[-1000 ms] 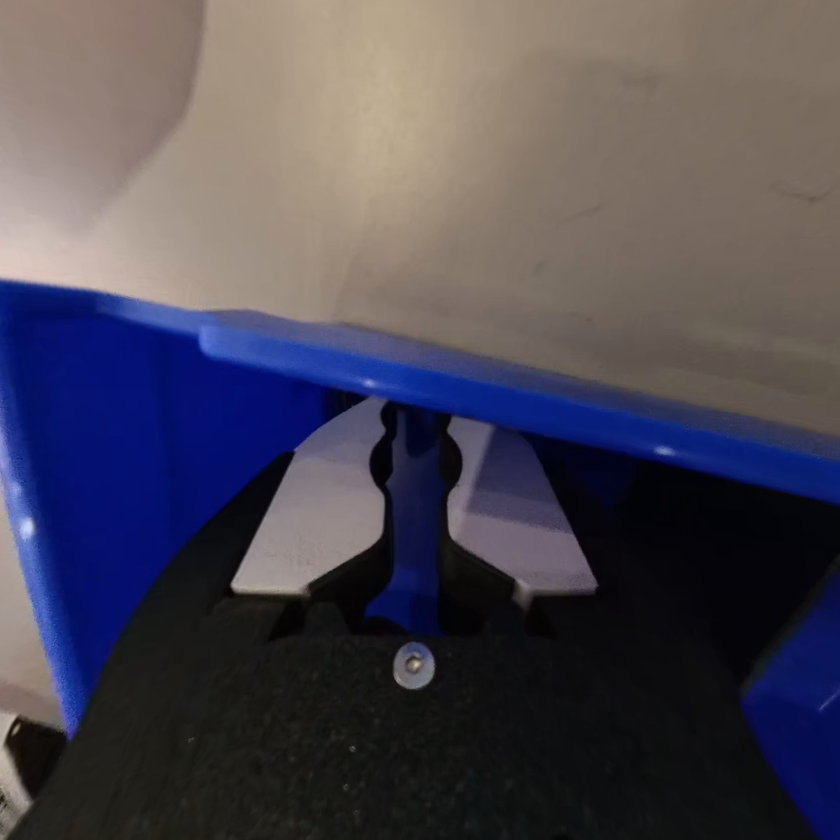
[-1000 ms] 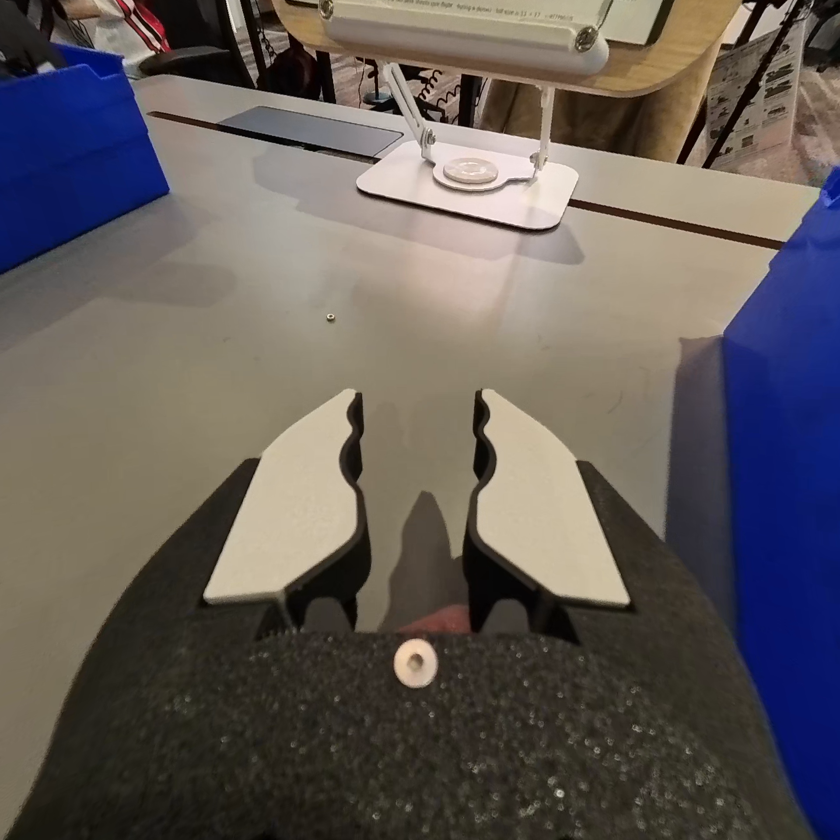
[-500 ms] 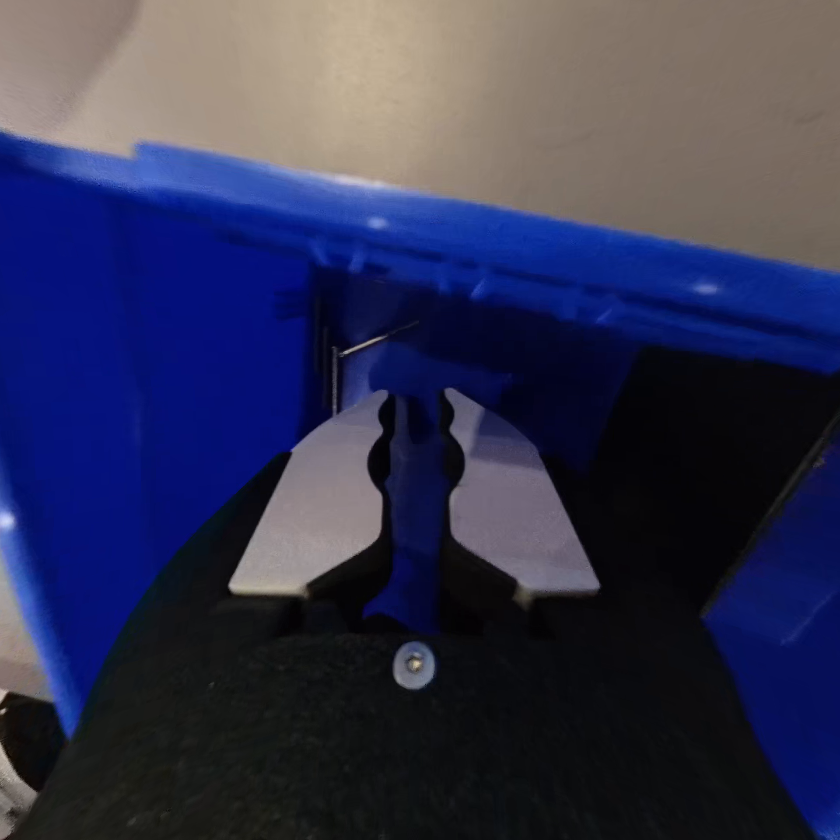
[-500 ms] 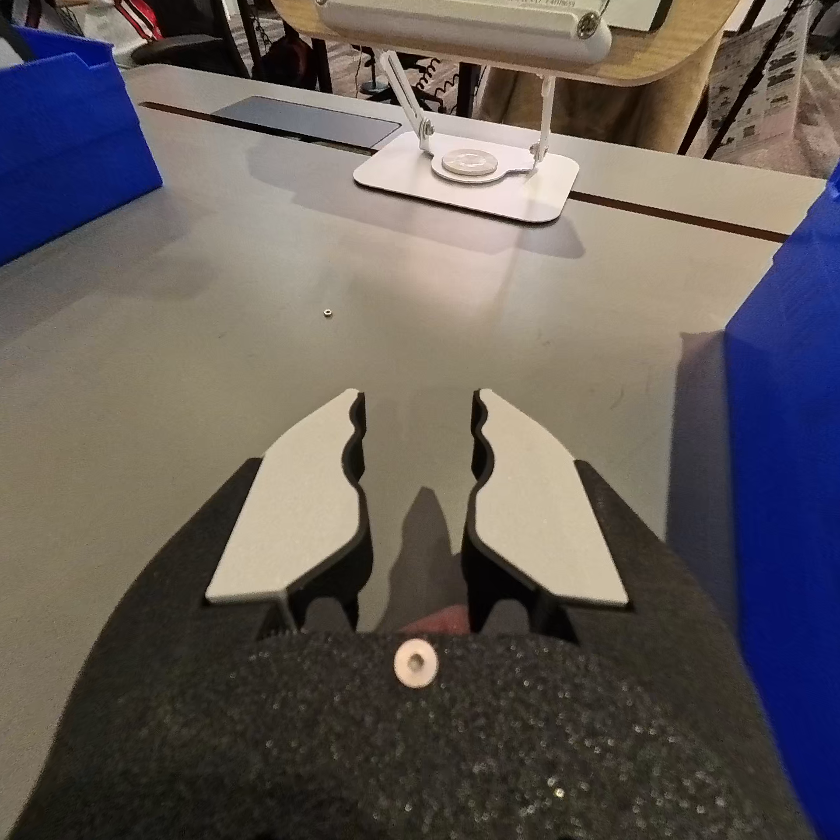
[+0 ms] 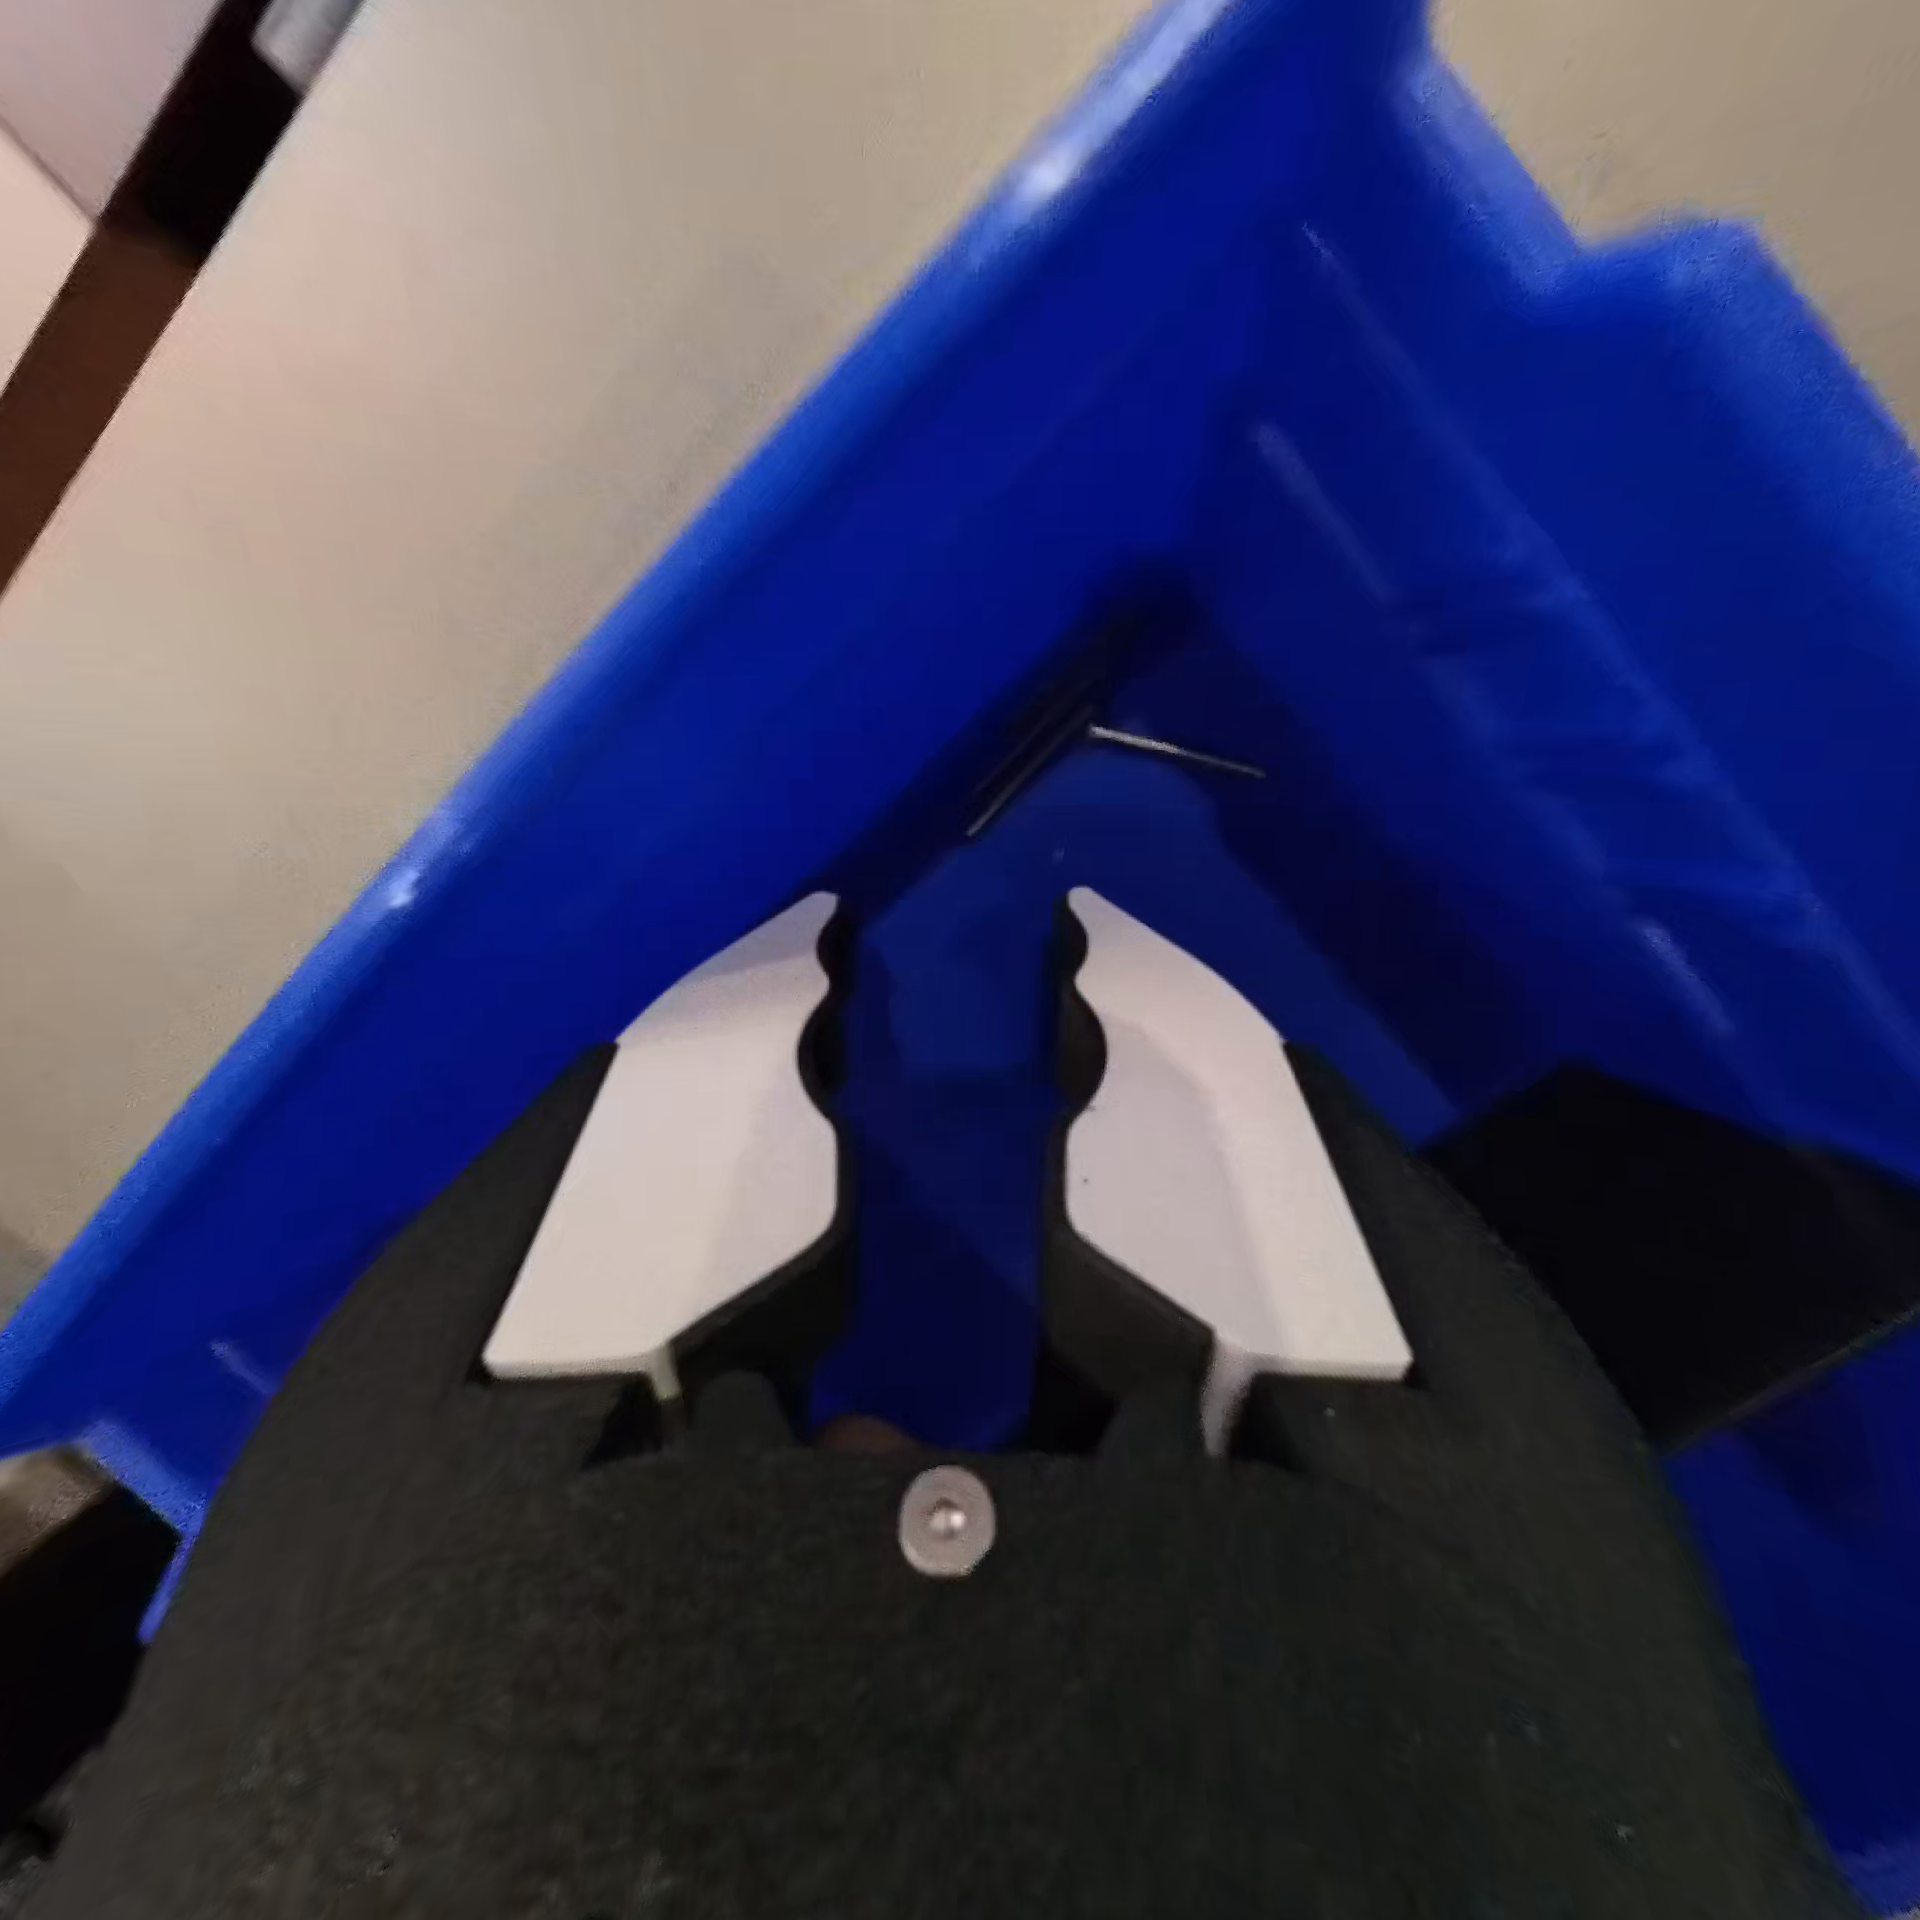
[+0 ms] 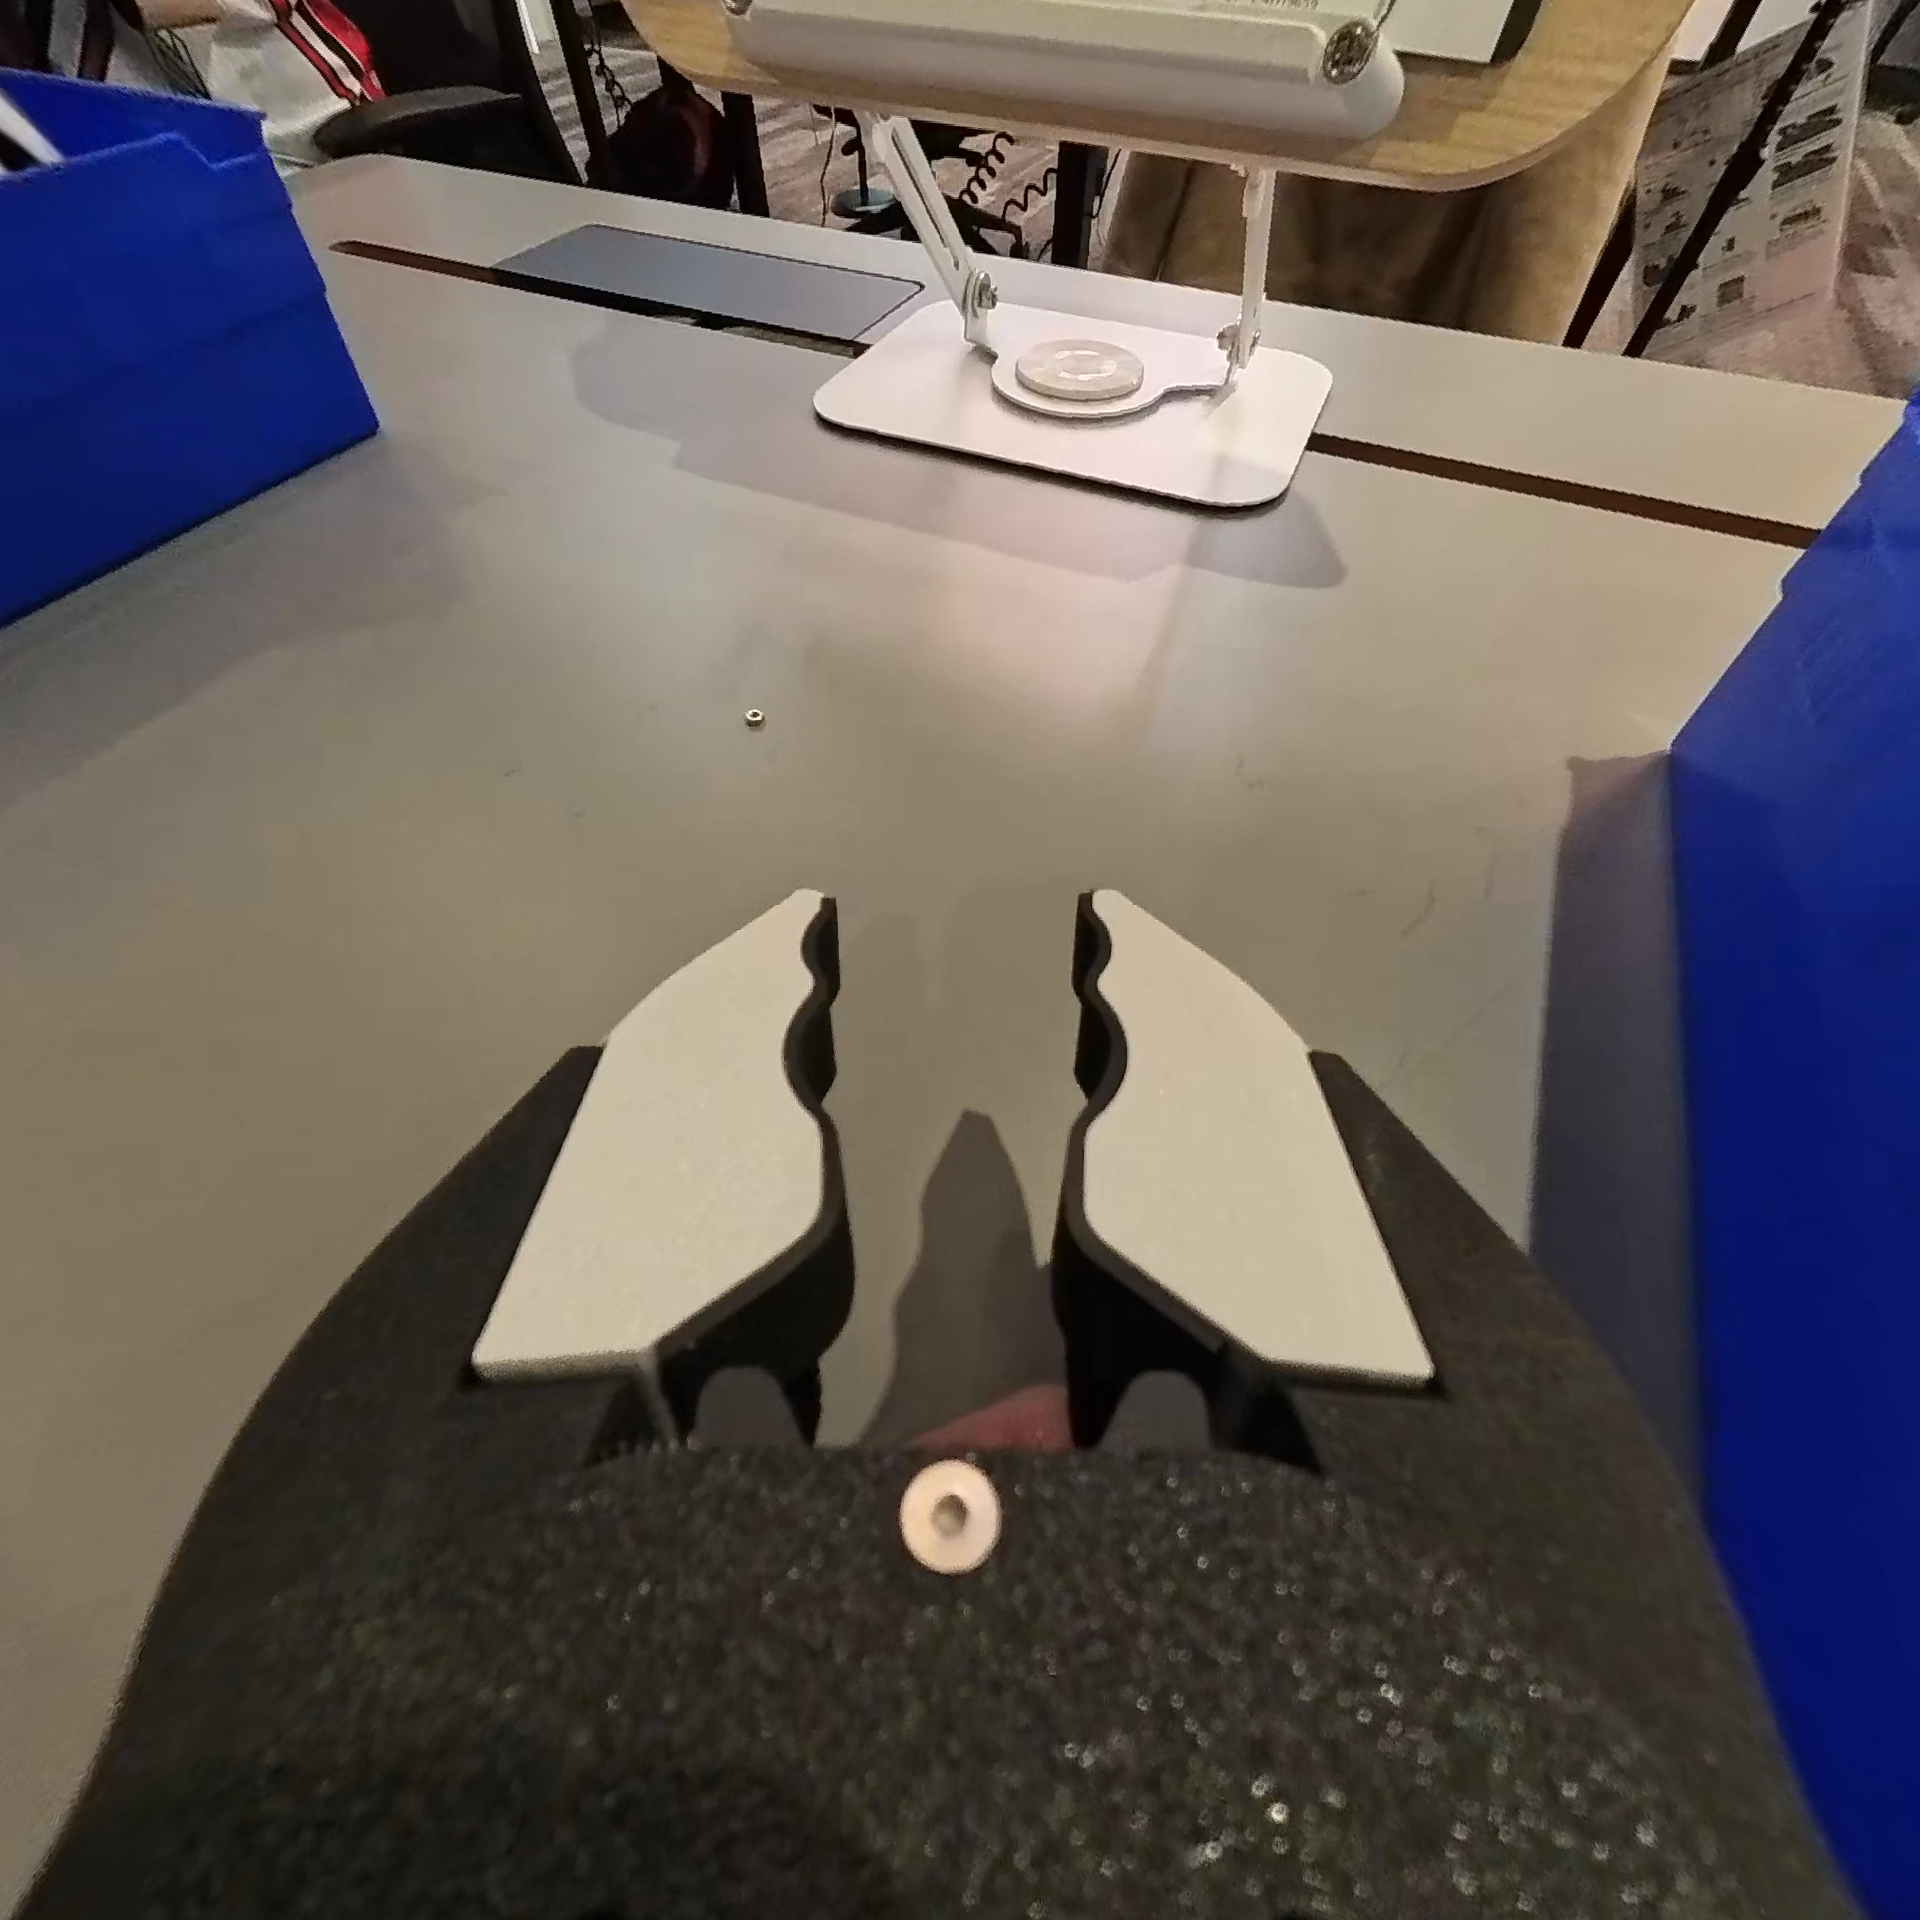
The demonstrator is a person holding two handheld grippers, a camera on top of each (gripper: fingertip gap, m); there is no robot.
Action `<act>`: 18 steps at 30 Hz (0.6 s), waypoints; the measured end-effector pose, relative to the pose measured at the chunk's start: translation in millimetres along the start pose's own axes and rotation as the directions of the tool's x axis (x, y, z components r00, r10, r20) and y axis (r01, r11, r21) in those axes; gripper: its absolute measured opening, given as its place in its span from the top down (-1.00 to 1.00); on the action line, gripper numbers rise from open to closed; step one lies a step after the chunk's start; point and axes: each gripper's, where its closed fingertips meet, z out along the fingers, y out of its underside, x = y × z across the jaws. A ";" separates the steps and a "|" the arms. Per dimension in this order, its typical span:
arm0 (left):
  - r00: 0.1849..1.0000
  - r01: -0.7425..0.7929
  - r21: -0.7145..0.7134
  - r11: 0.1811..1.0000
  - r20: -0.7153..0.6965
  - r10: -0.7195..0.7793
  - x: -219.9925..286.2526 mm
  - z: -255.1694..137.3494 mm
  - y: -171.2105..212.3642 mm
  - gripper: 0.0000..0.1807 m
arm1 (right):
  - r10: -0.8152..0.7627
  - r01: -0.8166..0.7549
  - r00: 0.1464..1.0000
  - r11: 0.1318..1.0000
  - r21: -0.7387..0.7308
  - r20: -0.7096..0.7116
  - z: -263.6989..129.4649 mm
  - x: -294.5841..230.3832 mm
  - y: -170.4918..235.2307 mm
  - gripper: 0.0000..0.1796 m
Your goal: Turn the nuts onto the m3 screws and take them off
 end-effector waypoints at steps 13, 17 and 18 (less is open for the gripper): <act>0.885 -0.465 -0.075 0.882 -0.052 0.462 18.2 19.9 -6.0 0.60 | 0.009 -0.010 1.000 1.000 0.027 0.009 -2.8 -0.1 -2.8 0.52; 0.885 -0.458 -0.085 0.885 -0.135 0.445 20.0 25.9 -2.8 0.67 | 0.010 -0.011 1.000 1.000 0.019 0.013 -1.9 -0.5 -2.1 0.52; 0.886 -0.452 -0.083 0.888 -0.161 0.435 21.6 26.1 -1.8 0.69 | 0.010 -0.010 1.000 1.000 0.018 0.013 -1.8 -0.6 -2.0 0.52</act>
